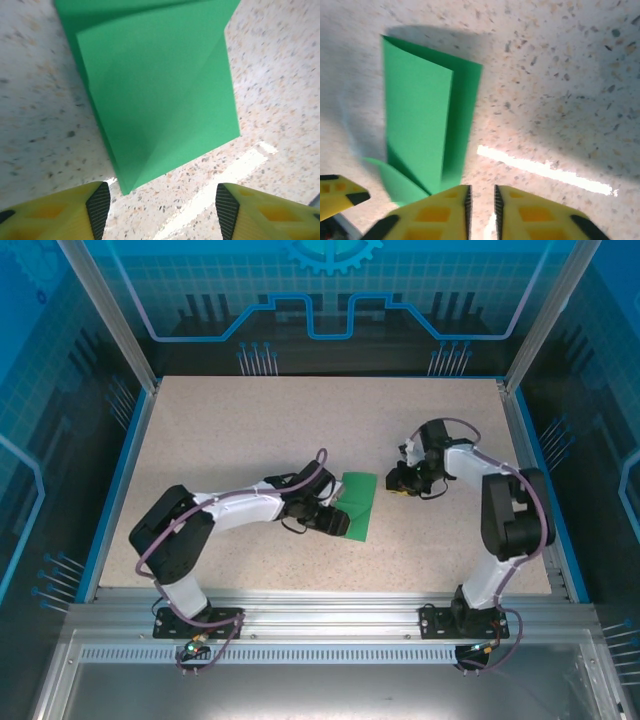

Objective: Fold a paper plane with a square sheet of paper (fold left side to right side)
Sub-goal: Fold the triangle a second time at the center of the table, then turn over the paper at the center of the table.

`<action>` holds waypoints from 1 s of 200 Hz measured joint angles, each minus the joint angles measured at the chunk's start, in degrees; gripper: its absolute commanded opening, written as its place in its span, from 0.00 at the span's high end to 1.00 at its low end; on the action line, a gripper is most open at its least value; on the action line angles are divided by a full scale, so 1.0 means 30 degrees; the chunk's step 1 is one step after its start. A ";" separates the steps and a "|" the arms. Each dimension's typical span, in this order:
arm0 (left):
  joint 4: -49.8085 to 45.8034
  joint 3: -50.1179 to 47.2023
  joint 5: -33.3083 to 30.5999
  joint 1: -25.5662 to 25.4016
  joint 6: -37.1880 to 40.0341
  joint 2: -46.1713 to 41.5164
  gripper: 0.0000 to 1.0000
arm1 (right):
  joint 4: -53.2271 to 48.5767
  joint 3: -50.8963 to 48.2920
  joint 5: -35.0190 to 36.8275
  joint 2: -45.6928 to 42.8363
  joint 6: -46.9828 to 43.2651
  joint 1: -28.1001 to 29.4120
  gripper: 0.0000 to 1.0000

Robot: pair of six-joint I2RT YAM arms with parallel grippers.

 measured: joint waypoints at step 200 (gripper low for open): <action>0.1763 -0.0510 -0.0313 0.2419 -0.2157 -0.2448 0.20 | 0.6834 -0.3177 -0.5056 0.1122 0.4510 0.2645 0.98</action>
